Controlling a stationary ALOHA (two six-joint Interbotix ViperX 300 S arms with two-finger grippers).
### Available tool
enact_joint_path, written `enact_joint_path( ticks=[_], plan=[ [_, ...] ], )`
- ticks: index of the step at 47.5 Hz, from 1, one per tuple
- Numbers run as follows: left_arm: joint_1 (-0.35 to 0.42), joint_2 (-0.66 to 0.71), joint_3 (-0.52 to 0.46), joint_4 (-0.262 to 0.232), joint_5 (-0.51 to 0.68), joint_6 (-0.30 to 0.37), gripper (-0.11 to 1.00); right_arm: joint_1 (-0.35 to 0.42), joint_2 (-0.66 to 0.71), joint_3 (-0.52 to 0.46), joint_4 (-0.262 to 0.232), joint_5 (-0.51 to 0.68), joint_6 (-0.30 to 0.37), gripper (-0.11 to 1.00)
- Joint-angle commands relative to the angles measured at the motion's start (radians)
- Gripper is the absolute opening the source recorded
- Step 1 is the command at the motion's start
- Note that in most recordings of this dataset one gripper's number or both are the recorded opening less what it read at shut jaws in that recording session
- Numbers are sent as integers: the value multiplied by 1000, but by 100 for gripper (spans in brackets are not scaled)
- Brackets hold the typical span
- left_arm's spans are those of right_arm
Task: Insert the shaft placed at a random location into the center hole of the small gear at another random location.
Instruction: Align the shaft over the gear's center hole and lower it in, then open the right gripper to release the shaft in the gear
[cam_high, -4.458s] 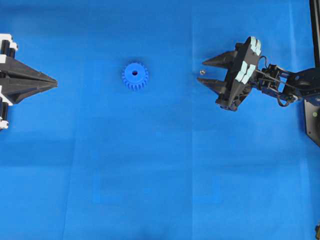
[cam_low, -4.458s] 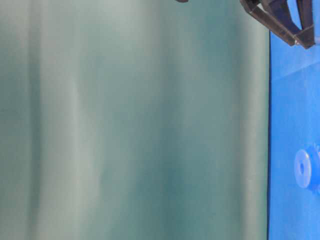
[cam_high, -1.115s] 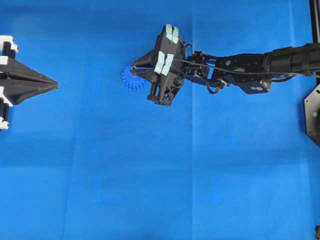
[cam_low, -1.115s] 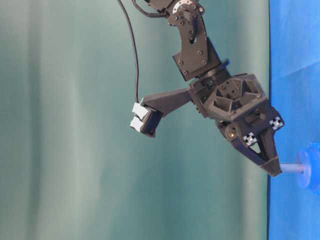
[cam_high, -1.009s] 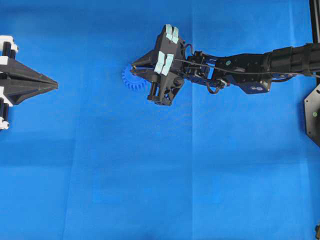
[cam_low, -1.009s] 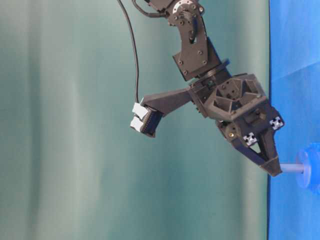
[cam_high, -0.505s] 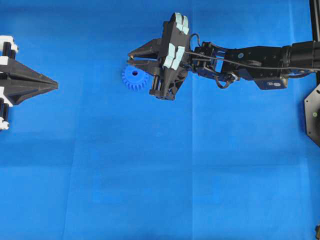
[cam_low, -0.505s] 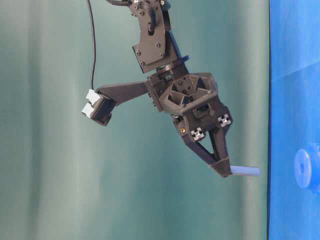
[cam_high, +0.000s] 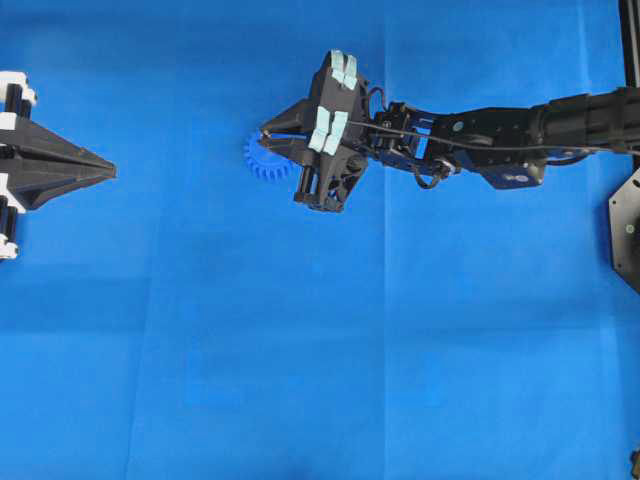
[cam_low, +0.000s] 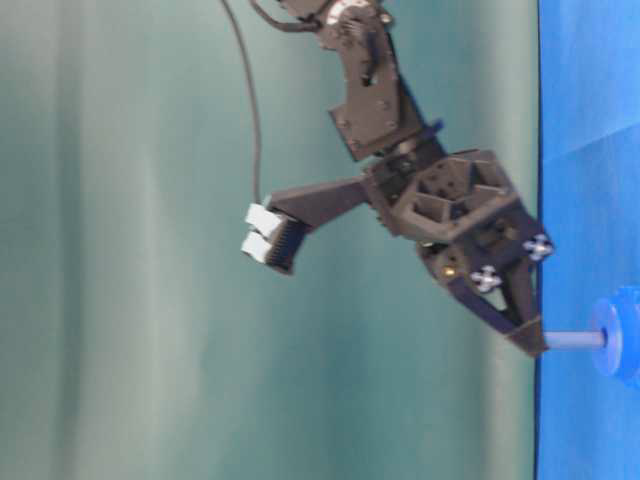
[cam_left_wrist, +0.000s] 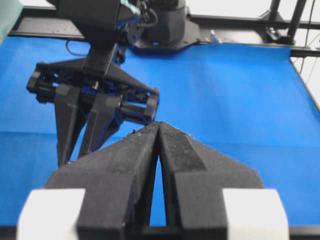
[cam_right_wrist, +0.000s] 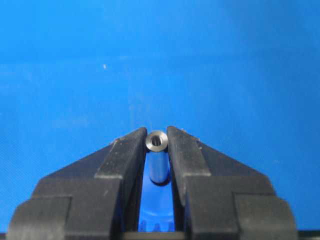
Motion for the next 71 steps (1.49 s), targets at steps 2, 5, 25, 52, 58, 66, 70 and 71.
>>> enact_joint_path(
  ticks=[2, 5, 25, 52, 58, 66, 70, 71],
  plan=[
    [-2, 5, -9, 2, -5, 0, 0, 2, 2, -21, 15, -17, 3, 3],
    [-2, 5, -9, 2, -6, 0, 0, 2, 9, -21, 20, -17, 3, 3],
    [0, 3, -9, 2, -5, 0, 0, 2, 63, -21, 38, -61, 3, 3],
    [0, 5, -9, 2, -5, 0, 0, 2, 77, -28, 38, -63, 3, 4],
    [-2, 5, -9, 3, -5, 0, 0, 2, 77, -29, 38, -61, 3, 18],
    [0, 5, -9, 2, -5, 0, 0, 2, 54, -26, 38, -61, 3, 65],
    [-2, 5, -9, 3, -5, 0, 0, 2, 23, -17, 38, -60, -2, 86],
    [0, 5, -9, 2, -5, 0, 0, 2, 12, -14, 38, -61, -2, 89]
  ],
)
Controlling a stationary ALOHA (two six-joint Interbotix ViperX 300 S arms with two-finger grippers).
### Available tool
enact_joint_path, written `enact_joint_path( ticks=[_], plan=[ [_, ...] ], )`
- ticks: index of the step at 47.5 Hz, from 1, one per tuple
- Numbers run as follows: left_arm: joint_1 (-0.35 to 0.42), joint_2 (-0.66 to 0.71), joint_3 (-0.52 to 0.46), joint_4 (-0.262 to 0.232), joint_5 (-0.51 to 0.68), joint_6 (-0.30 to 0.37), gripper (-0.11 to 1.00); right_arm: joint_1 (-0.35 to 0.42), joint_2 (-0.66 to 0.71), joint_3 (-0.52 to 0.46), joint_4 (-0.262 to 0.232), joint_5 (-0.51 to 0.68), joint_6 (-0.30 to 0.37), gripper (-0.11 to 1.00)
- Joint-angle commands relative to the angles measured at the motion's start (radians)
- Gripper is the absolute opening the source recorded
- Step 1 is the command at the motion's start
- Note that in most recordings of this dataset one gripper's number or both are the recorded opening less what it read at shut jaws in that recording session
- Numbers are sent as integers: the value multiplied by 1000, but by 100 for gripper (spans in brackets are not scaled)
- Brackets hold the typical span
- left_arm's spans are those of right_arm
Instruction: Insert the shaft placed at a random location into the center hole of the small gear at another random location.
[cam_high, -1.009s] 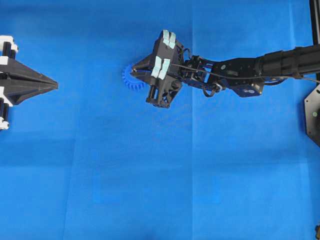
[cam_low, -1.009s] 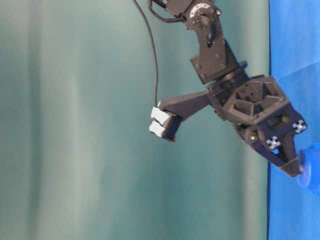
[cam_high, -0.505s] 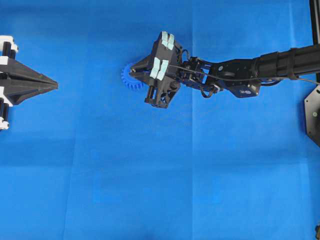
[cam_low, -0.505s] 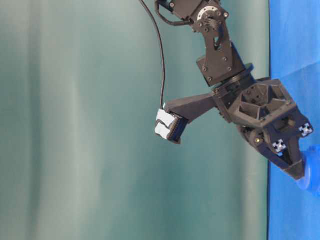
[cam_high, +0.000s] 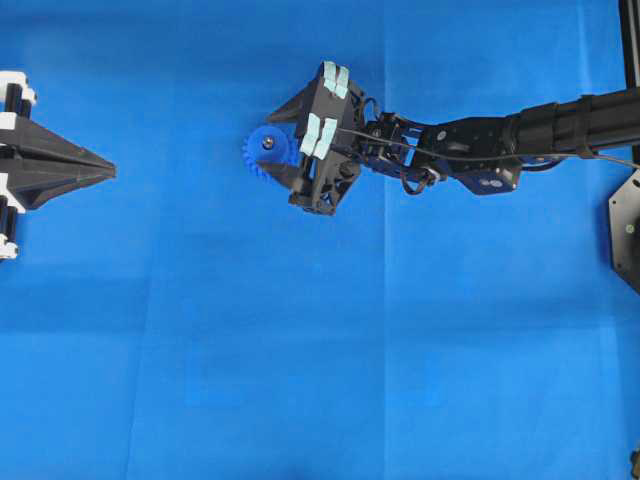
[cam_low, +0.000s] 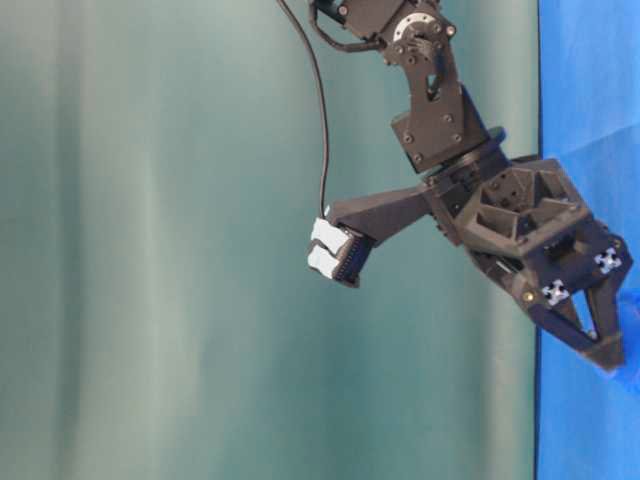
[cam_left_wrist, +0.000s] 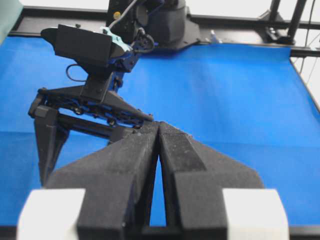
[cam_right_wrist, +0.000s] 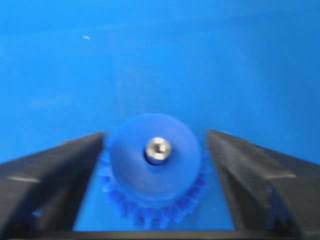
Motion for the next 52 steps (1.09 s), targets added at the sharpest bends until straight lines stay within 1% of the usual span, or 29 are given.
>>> enact_joint_path(
  ticks=[1, 6, 8, 20, 41, 52],
  plan=[
    [0, 3, -9, 2, -5, 2, 0, 2, -77, -2, 5, -6, -2, 89],
    [-2, 3, -9, 0, 0, 2, 0, 2, -146, 28, 3, -6, -2, 82],
    [0, 5, -9, 0, 3, 2, 0, 2, -175, 43, 3, -6, -3, 81],
    [-2, 5, -9, 0, 6, 2, 0, 8, -334, 140, 3, -5, -2, 82],
    [-2, 0, -8, 0, 28, 3, 0, 48, -575, 394, 5, -5, 8, 81],
    [0, -43, -8, 0, 75, 3, 0, 48, -707, 505, 31, 20, 15, 81]
  ],
)
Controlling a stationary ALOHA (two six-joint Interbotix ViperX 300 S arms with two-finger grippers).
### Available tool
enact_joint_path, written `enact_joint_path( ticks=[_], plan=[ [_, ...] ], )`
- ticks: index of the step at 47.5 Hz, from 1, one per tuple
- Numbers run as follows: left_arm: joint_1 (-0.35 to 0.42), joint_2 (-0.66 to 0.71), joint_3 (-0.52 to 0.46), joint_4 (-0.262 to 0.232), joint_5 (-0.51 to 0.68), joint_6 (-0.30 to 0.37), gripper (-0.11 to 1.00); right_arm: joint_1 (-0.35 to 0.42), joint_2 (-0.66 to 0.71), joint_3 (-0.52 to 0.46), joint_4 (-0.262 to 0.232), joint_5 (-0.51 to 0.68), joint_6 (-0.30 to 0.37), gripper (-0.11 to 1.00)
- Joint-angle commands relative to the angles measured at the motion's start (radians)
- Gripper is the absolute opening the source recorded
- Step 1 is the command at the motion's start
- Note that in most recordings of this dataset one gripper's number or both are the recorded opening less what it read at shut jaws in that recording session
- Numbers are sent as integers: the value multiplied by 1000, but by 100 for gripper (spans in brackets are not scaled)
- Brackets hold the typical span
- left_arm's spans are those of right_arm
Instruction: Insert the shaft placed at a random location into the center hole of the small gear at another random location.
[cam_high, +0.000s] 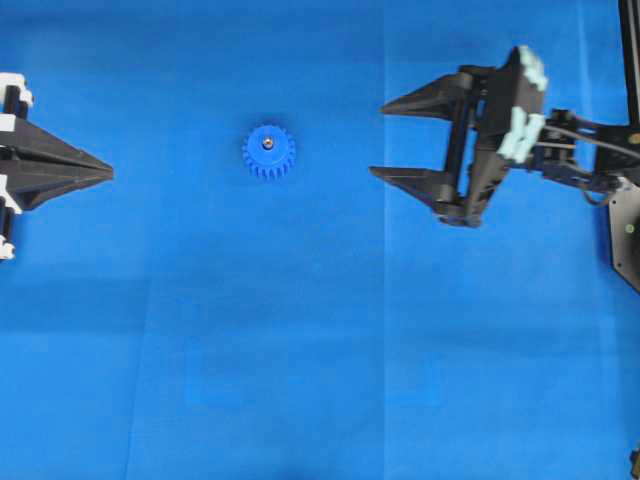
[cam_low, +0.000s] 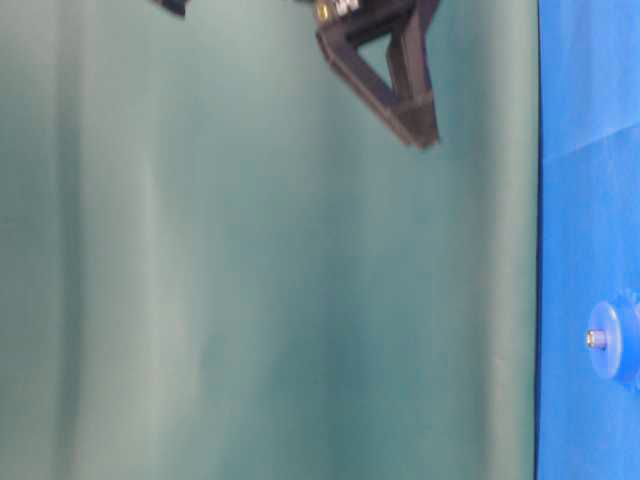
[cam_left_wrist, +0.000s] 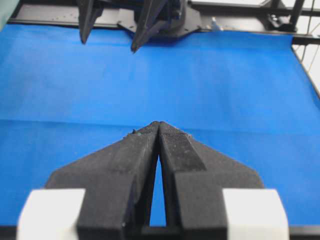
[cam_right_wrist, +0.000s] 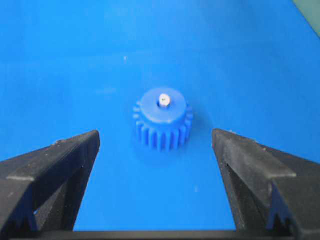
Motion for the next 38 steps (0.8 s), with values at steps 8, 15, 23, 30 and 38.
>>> enact_joint_path(
  ticks=[8, 15, 23, 30, 38],
  plan=[
    [0, -41, 0, 2, 18, 2, 0, 3, -127, 63, 11, 48, 2, 81],
    [0, -52, 6, 0, 20, 2, 0, 5, -169, 83, 11, 81, 2, 81],
    [0, -54, 11, 0, 20, 2, 0, 5, -181, 87, 11, 91, 2, 81],
    [0, -54, 12, 2, 20, 2, 0, 5, -181, 87, 11, 91, 2, 81],
    [0, -54, 14, 2, 20, 2, 0, 5, -181, 87, 9, 87, 2, 81]
  ],
)
